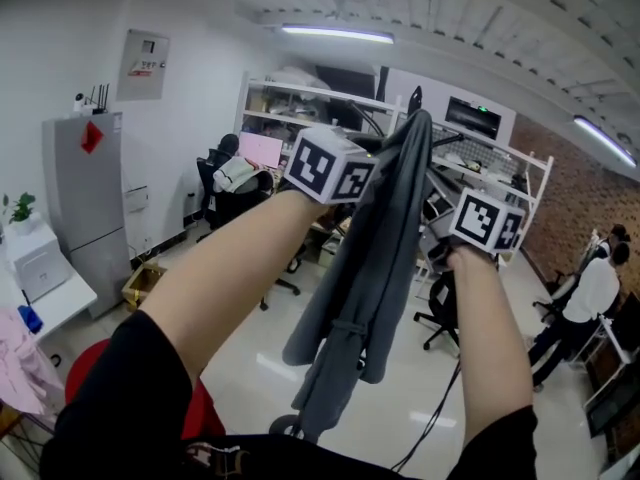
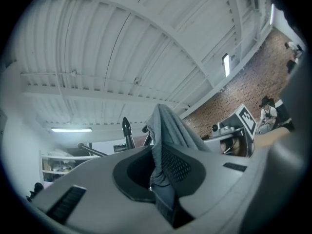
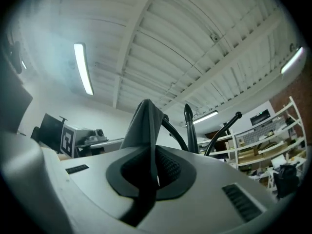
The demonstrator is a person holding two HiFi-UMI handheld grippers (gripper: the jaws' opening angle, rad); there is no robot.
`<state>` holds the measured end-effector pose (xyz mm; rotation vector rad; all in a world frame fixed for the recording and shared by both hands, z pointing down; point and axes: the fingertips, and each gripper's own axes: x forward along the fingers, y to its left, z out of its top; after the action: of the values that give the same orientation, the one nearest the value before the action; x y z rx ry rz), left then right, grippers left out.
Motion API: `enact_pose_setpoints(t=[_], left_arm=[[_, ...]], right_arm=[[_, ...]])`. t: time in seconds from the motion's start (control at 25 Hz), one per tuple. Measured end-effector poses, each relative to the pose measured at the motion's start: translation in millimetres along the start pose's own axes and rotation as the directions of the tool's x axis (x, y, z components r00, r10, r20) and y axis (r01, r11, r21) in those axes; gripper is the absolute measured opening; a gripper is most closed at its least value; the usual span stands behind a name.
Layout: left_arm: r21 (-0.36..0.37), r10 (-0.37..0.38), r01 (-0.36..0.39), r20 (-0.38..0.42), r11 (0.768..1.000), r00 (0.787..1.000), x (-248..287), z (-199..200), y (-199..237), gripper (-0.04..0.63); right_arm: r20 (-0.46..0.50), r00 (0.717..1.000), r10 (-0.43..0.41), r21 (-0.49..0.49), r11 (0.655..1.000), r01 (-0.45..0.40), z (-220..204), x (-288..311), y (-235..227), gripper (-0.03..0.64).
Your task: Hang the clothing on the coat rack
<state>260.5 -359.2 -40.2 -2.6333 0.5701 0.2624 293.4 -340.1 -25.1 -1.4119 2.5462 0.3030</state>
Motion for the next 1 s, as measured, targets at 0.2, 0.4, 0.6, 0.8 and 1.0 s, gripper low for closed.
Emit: enact_pose_setpoints(t=[0.2,0.4,0.6,0.8,1.0], left_arm=[[-0.025,0.045,-0.043,0.099,0.999,0.994,-18.3,4.3,-12.6,0.012],[-0.040,0.068,-0.063,0.132,0.997,0.989,-25.9,7.0,-14.7,0.012],[-0.024,0.079,-0.077,0.106,0.997,0.991,-24.6,8.1,-15.6,0.014],[-0.034,0.057,-0.053,0.117,0.998,0.992,-35.3,4.8,-13.9,0.025],[-0.055,0.065,-0.058,0.120,0.997,0.991,-46.4,-10.6,-8.4,0.040]], right_arm=[[0.111,0.993,-0.045,0.008,0.999,0.045,3.9,-21.3,3.7,0.015],[0.161,0.983,-0.084,-0.040,0.995,0.092,9.5,-30.6,3.0,0.017],[0.156,0.982,-0.104,-0.057,0.992,0.114,11.4,-31.3,-3.1,0.017],[0.192,0.975,-0.117,-0.071,0.989,0.132,11.2,-30.5,-2.8,0.017],[0.208,0.968,-0.143,-0.119,0.978,0.170,13.9,-36.5,-6.9,0.018]])
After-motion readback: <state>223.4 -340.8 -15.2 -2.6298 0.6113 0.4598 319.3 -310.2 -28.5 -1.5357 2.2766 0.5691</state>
